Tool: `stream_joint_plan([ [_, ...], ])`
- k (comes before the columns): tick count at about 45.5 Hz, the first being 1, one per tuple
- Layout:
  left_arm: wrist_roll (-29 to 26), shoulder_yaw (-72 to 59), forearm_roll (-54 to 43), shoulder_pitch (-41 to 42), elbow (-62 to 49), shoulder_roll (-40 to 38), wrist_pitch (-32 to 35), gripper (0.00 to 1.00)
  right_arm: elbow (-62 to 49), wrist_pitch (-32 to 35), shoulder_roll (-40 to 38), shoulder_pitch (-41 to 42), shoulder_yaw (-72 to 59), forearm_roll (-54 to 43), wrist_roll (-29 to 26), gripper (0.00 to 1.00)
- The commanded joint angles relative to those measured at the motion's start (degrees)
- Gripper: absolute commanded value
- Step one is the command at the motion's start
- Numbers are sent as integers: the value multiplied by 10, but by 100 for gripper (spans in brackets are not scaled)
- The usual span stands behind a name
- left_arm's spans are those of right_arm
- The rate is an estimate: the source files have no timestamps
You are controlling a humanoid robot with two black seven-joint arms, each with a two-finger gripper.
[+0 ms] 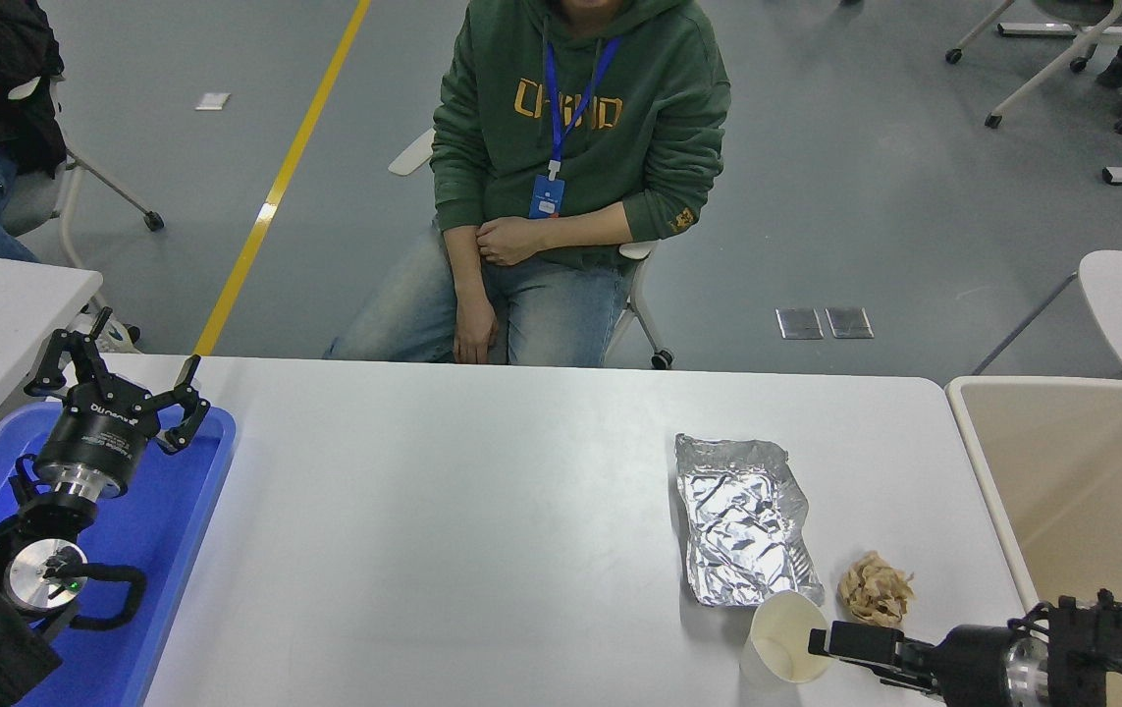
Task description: Clean the table surface
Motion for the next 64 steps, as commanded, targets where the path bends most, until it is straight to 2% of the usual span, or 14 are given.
stream_joint_plan([
  [1,0,1,0,0,0,0,0,100,-29,4,31,13,-19,-9,-9,100],
  [19,0,0,0,0,0,-1,0,100,-53,4,67,33,-32,-44,-9,99],
  [28,0,0,0,0,0,0,0,100,-65,5,74,34,-33,-66,-9,87],
  [33,0,0,0,0,0,0,0,100,-70,11,74,39,-33,-83,-9,70],
  [34,0,1,0,0,0,0,0,100,-71,18,74,39,-33,-93,-8,57],
  [38,0,0,0,0,0,0,0,100,-71,24,74,40,-34,-112,-8,33],
  [42,0,1,0,0,0,0,0,100,-69,34,72,40,-35,-113,-8,0],
  [64,0,0,0,0,0,0,0,100,-52,47,37,40,-32,-103,-6,0],
])
